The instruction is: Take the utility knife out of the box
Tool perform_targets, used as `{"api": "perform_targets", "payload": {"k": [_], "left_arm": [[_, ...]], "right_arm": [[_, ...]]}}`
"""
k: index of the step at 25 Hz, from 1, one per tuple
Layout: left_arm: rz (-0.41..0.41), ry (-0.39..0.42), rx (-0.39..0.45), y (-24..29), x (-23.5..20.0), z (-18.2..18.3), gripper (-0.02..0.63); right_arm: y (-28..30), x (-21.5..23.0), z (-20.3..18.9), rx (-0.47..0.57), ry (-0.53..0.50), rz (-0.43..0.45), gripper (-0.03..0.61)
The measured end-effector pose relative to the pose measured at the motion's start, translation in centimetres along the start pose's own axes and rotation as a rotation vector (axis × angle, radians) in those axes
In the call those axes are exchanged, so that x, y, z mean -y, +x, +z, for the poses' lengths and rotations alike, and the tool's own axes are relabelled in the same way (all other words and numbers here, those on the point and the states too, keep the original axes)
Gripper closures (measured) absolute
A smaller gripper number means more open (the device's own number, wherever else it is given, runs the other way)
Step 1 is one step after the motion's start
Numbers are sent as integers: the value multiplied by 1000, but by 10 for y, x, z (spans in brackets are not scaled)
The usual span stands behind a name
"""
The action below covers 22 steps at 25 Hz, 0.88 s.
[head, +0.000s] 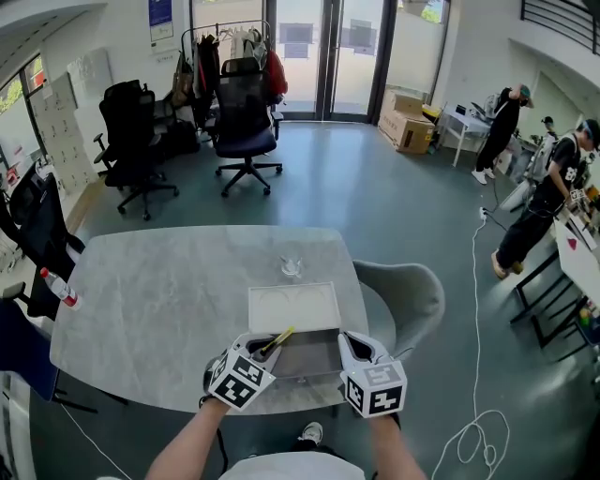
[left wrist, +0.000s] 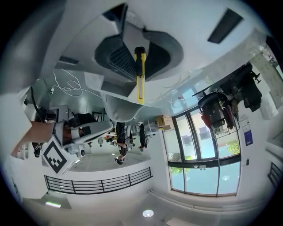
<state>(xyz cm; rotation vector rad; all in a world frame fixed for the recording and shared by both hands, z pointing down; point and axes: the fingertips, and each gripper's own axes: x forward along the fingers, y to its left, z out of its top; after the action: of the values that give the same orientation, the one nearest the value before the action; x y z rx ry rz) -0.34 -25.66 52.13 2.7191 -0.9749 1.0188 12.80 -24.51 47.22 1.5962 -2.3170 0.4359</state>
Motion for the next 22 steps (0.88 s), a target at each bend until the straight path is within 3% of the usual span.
{"api": "perform_targets", "payload": {"k": [17, 22], "left_arm": [[161, -228, 251, -69, -42, 4, 554], [197, -273, 283, -78, -49, 0, 554]], "right_arm": [[-18, -23, 7, 55, -36, -30, 574], [-22, -23, 9, 58, -37, -38, 574]]}}
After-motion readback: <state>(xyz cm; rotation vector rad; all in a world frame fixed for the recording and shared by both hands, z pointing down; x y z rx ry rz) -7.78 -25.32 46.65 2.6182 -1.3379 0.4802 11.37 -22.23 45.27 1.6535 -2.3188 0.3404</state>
